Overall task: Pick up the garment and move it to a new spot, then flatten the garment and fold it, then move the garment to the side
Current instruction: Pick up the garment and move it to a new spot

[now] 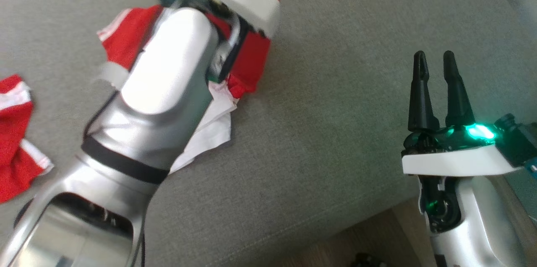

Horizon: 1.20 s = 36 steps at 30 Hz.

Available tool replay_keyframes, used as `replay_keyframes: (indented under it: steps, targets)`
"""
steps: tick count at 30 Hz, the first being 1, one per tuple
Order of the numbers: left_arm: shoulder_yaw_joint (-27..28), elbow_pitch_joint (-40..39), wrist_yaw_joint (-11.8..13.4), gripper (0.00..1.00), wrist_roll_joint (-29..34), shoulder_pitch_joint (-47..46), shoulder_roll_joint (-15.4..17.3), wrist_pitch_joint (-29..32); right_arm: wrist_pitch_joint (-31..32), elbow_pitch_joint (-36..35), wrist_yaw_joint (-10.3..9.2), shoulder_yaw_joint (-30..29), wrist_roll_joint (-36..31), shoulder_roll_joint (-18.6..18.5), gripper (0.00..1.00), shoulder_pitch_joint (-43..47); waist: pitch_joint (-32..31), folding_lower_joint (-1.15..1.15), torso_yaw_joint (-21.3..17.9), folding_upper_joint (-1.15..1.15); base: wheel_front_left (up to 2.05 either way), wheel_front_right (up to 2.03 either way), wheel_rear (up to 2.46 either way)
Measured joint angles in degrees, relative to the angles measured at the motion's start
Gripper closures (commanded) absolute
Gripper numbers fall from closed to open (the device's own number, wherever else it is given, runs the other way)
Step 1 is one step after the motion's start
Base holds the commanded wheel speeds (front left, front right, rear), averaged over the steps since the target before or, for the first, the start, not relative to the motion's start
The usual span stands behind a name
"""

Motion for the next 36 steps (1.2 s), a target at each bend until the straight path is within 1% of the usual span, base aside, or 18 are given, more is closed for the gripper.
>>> replay_keyframes:
  steps: [1, 3, 5, 9, 12, 15, 16, 19, 21, 22, 24, 25, 26, 29, 31, 32, 33, 36]
  targets:
    - [-1.4, 1.8, -0.5, 0.00, -0.4, -0.1, -0.1, -0.1, 0.0, 0.0, 0.00, 0.1, 0.1, 0.0, 0.00, 0.0, 0.6, 0.00, -0.4, 0.00, 0.00, 0.00, 0.00]
    - [-3.4, 4.3, -0.6, 0.00, -1.6, 0.1, -0.1, -0.5, 0.0, 0.0, 0.00, 0.0, 0.4, 0.0, 0.00, 0.0, 1.6, 0.00, -1.0, 0.00, 0.00, 0.00, 0.00]
    - [-5.5, 4.5, -0.5, 0.00, -4.1, 0.3, 0.0, -1.0, 0.0, 0.0, 0.00, -0.4, 0.4, 0.0, 0.00, 0.0, 2.1, 0.00, -0.8, 0.00, 0.00, 0.00, 0.00]
    - [-8.5, 4.9, -0.3, 0.00, -6.8, 0.3, -0.2, -1.5, 0.0, 0.0, 0.00, -1.4, -0.7, 0.0, 0.00, -0.1, 2.2, 0.00, 1.7, 0.00, 0.00, 0.00, 0.00]
    - [-9.1, 6.0, 0.0, 0.00, -7.9, 0.3, -0.2, -1.5, 0.0, 0.1, 0.00, -2.1, -1.8, 0.0, 0.00, -0.1, 1.7, 0.00, 4.6, 0.00, 0.00, 0.00, 0.00]
    - [-12.0, 7.7, -1.9, 0.00, -8.4, 0.4, -0.1, -1.9, 0.0, 0.6, 0.00, -2.9, -2.6, 0.0, 0.00, -0.1, 0.9, 0.00, 7.8, 0.00, 0.00, 0.00, 0.00]
    - [-13.2, 8.2, -2.9, 0.00, -8.7, 0.4, -0.1, -1.9, 0.0, 0.9, 0.00, -2.8, -2.7, 0.0, 0.00, 0.0, 0.6, 0.00, 8.8, 0.00, 0.00, 0.00, 0.00]
    - [-17.7, 9.6, -7.2, 0.00, -10.4, 0.8, 0.0, 0.4, 0.0, 1.5, 0.00, -2.7, -2.7, 0.0, 0.00, 0.0, -0.7, 0.00, 11.5, 0.00, 0.00, 0.00, 0.00]
    - [-21.0, 10.1, -9.5, 0.00, -11.0, 1.7, 0.0, 2.8, 0.0, 1.8, 0.00, -2.6, -2.7, 0.0, 0.00, 0.0, -1.7, 0.00, 12.8, 0.00, 0.00, 0.00, 0.00]
    - [-22.2, 10.4, -10.2, 0.00, -11.1, 2.3, -0.1, 3.4, 0.0, 1.8, 0.00, -2.5, -2.7, 0.0, 0.00, 0.0, -2.3, 0.00, 13.3, 0.00, 0.00, 0.00, 0.00]
    - [-23.3, 11.0, -10.5, 0.00, -11.6, 3.3, -0.2, 3.6, 0.0, 1.8, 0.00, -2.4, -2.7, 0.0, 0.00, 0.1, -3.5, 0.00, 14.2, 0.00, 0.00, 0.00, 0.00]
    - [-23.2, 11.3, -10.4, 0.00, -11.6, 3.7, -0.2, 3.3, 0.0, 1.8, 0.00, -2.5, -2.7, 0.0, 0.00, 0.3, -4.0, 0.00, 14.6, 0.00, 0.00, 0.00, 0.00]
    - [-22.9, 11.6, -9.6, 0.00, -11.6, 3.8, -0.2, 2.6, 0.0, 1.8, 0.00, -2.5, -2.7, 0.0, 0.00, 0.5, -4.5, 0.00, 15.0, 0.00, 0.00, 0.00, 0.00]
    - [-20.5, 11.6, -6.8, 0.00, -12.8, 3.9, 0.5, 0.5, 0.0, 1.9, 0.00, -2.6, -2.7, 0.0, 0.00, 0.7, -5.9, 0.00, 16.1, 0.00, 0.00, 0.00, 0.00]
    - [-18.6, 10.6, -5.0, 0.00, -13.0, 4.9, 1.7, -0.7, 0.0, 1.8, 0.00, -2.8, -2.8, 0.0, 0.00, 0.9, -6.7, 0.00, 17.0, 0.00, 0.00, 0.00, 0.00]
    - [-17.1, 9.8, -4.0, 0.00, -13.5, 6.2, 2.6, -1.0, 0.0, 1.8, 0.00, -2.8, -3.3, 0.0, 0.00, 1.3, -7.2, 0.00, 17.4, 0.00, 0.00, 0.00, 0.00]
    - [-14.3, 7.6, -2.0, 0.00, -14.3, 9.9, 5.1, -1.5, 0.0, 1.8, 0.00, -2.8, -4.5, 0.0, 0.00, 2.5, -8.0, 0.00, 18.3, 0.00, 0.00, 0.00, 0.00]
    - [-9.1, 1.3, 1.3, 0.00, -14.4, 17.3, 9.2, -1.5, 0.0, 1.9, 0.00, -3.0, -6.8, 0.0, 0.00, 4.3, -9.2, 0.00, 19.7, 0.00, 0.00, 0.00, 0.00]
